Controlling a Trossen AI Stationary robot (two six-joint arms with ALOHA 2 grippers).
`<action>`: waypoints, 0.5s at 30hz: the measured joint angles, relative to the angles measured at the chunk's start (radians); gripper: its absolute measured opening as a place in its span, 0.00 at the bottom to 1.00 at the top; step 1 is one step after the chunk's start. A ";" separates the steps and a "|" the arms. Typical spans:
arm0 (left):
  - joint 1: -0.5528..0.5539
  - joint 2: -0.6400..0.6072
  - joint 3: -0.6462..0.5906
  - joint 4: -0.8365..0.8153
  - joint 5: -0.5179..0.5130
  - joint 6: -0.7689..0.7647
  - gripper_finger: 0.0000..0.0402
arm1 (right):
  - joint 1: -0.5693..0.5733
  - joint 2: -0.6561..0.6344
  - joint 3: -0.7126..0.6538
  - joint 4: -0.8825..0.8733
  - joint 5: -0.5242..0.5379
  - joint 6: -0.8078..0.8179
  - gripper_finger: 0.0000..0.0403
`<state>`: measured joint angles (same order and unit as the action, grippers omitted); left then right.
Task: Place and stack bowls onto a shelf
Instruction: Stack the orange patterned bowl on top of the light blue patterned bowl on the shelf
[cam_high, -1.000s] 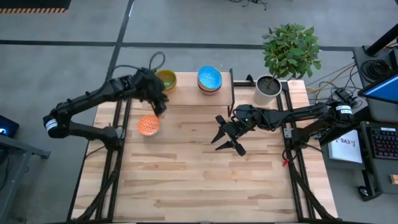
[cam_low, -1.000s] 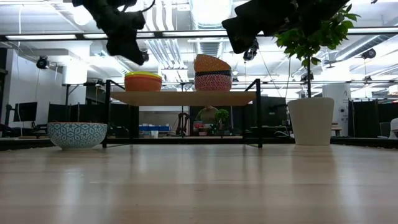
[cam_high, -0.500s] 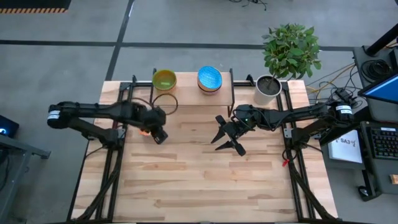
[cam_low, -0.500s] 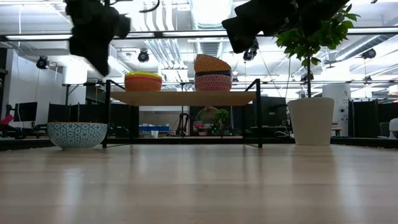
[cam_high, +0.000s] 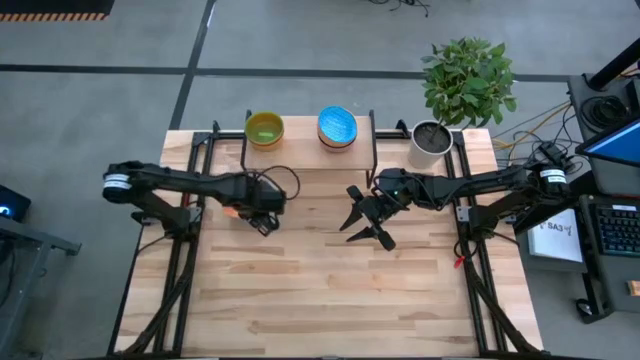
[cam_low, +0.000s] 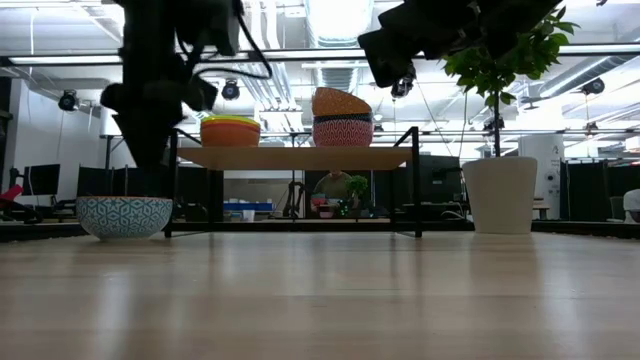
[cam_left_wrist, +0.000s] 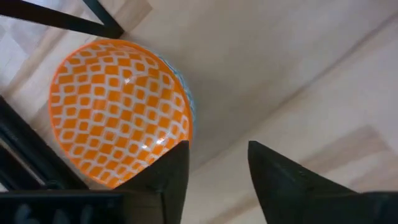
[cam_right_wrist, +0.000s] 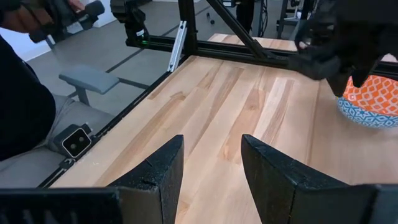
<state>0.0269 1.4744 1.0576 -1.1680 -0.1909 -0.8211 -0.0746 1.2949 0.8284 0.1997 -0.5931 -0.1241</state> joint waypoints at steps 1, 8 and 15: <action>0.000 0.018 0.000 0.000 -0.009 0.000 0.38 | 0.000 0.000 0.000 -0.004 0.000 -0.001 0.37; 0.000 0.135 0.000 0.002 -0.021 0.039 0.46 | 0.000 0.000 0.000 -0.014 0.000 -0.003 0.37; 0.000 0.225 0.000 0.017 -0.061 0.050 0.46 | 0.000 0.000 0.000 -0.017 0.000 -0.006 0.37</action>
<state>0.0273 1.6991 1.0576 -1.1507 -0.2516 -0.7712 -0.0746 1.2949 0.8280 0.1829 -0.5933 -0.1299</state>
